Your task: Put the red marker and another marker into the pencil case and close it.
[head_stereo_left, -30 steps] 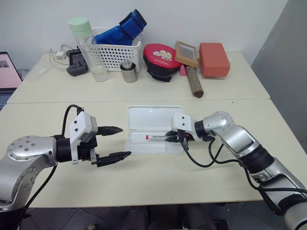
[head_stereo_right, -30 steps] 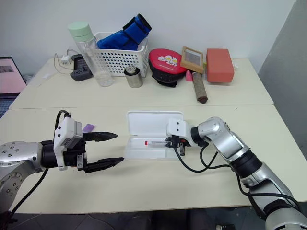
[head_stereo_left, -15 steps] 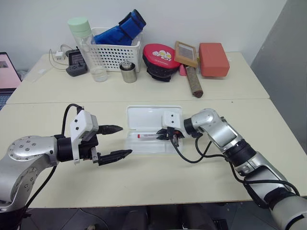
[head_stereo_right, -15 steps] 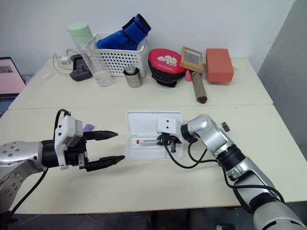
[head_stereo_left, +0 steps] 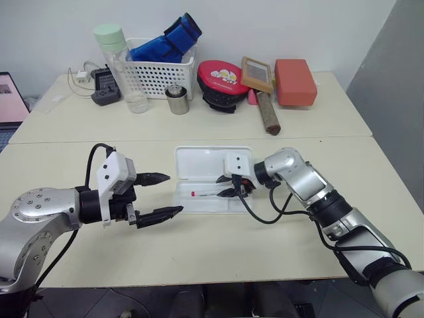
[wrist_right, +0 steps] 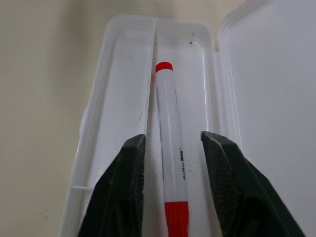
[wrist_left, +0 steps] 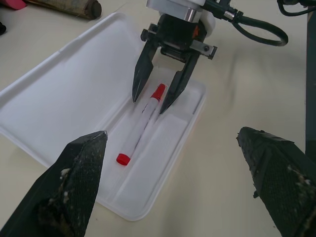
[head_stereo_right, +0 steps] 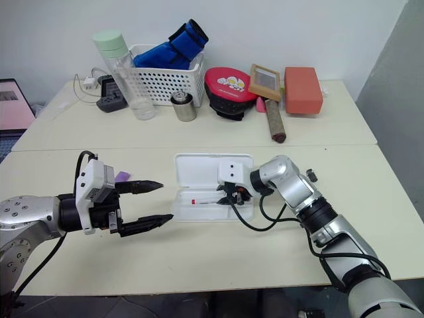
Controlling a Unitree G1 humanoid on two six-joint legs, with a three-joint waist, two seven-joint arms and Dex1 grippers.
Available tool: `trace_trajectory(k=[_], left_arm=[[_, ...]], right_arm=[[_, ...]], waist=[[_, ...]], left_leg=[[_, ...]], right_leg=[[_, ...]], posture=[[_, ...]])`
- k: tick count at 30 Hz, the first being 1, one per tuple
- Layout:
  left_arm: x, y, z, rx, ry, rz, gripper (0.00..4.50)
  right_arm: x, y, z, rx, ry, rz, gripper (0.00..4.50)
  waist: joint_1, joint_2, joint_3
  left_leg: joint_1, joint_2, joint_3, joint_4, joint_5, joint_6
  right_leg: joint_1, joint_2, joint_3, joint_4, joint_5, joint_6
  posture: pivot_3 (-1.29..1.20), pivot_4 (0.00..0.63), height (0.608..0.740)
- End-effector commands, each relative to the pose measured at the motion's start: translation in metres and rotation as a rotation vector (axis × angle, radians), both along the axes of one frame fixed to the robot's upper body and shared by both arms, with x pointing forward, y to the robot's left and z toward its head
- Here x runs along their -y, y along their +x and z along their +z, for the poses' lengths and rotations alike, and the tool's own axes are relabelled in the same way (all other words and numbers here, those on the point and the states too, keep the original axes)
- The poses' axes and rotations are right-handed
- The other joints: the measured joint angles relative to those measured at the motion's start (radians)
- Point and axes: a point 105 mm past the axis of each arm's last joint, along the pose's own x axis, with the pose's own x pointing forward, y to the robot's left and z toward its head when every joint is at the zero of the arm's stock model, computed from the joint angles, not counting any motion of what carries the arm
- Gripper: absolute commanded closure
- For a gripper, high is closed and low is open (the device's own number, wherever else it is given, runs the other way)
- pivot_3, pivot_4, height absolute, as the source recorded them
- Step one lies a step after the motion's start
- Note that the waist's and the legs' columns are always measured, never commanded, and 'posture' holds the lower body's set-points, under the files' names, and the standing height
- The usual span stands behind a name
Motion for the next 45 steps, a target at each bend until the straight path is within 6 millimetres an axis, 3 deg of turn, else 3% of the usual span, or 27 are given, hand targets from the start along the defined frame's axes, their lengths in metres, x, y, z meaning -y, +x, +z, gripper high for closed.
trace_trajectory(k=[1,6,8,12,15,20,25,30,33,43,45], left_arm=[[0.000,0.000,0.011,0.051,0.015,-0.012,0.00],[-0.002,0.000,0.010,0.045,0.007,0.010,0.00],[-0.014,0.009,0.015,0.074,-0.044,0.112,0.00],[-0.044,0.025,0.009,0.079,-0.071,0.308,0.00],[-0.078,0.047,-0.003,0.078,-0.037,0.529,0.00],[-0.127,0.068,-0.019,0.065,-0.031,0.809,0.00],[-0.151,0.070,-0.041,0.010,0.023,0.912,0.00],[-0.166,0.073,-0.071,-0.092,0.029,0.964,0.00],[-0.162,0.074,-0.083,-0.134,0.039,0.915,0.00],[-0.152,0.079,-0.097,-0.175,0.079,0.817,0.00],[-0.149,0.081,-0.098,-0.179,0.077,0.799,0.18]], right_arm=[[-0.005,-0.002,0.022,0.043,0.049,0.030,1.65],[-0.005,-0.017,0.041,0.010,0.125,0.089,0.43],[-0.003,-0.032,0.059,-0.045,0.226,0.118,0.02],[0.006,-0.052,0.084,-0.112,0.352,0.139,0.02],[0.012,-0.059,0.094,-0.120,0.387,0.118,0.02],[0.013,-0.061,0.100,-0.083,0.394,0.074,0.02],[0.011,-0.061,0.102,-0.072,0.405,0.052,0.02],[0.010,-0.063,0.108,-0.051,0.414,0.051,0.02],[0.010,-0.065,0.110,-0.050,0.416,0.051,0.02],[0.010,-0.067,0.113,-0.042,0.426,0.040,0.02],[0.010,-0.067,0.113,-0.042,0.427,0.037,0.00]], waist=[[0.000,0.000,0.000],[0.000,0.000,0.000],[0.001,0.000,0.000],[0.002,0.000,0.000],[0.002,0.000,0.000],[0.001,0.000,0.000],[-0.001,0.000,0.000],[0.001,0.000,0.000],[0.001,-0.001,0.000],[0.005,0.000,-0.001],[0.005,0.000,-0.001]], left_leg=[[0.000,0.000,0.000,0.000,0.000,0.000],[0.000,0.000,0.000,0.000,0.000,0.000],[0.000,0.000,0.000,0.000,0.000,0.000],[0.000,0.000,-0.002,0.000,0.000,0.000],[0.000,0.000,-0.002,0.000,0.000,0.000],[0.000,0.000,-0.002,0.000,0.000,0.000],[0.000,-0.001,-0.001,0.000,0.000,0.000],[0.000,-0.001,-0.001,0.000,0.000,0.000],[0.000,-0.001,-0.002,0.000,0.000,0.000],[0.000,-0.003,-0.002,0.000,0.000,0.000],[0.000,-0.003,-0.002,0.000,0.000,0.000]], right_leg=[[0.000,0.000,0.000,0.000,0.000,0.000],[0.000,0.000,0.000,0.000,0.000,0.000],[0.000,0.000,0.000,0.000,0.000,0.000],[0.000,-0.004,0.000,-0.001,0.000,0.000],[0.000,-0.004,-0.001,0.000,0.000,0.000],[0.000,-0.003,-0.001,0.001,0.000,0.000],[-0.001,-0.004,-0.001,0.000,0.000,0.000],[-0.001,-0.005,-0.001,0.000,0.000,0.000],[-0.001,-0.005,-0.001,0.000,0.000,0.000],[0.000,-0.007,-0.002,0.000,0.000,0.000],[0.000,-0.007,-0.001,0.000,0.000,0.000]], posture=[[0.00,0.150,0.740],[0.00,0.150,0.740],[0.00,0.150,0.740],[0.00,0.150,0.740],[0.00,0.150,0.740],[0.00,0.150,0.740],[0.00,0.150,0.740],[0.00,0.150,0.740],[0.00,0.150,0.740],[0.00,0.150,0.740],[0.00,0.150,0.740]])
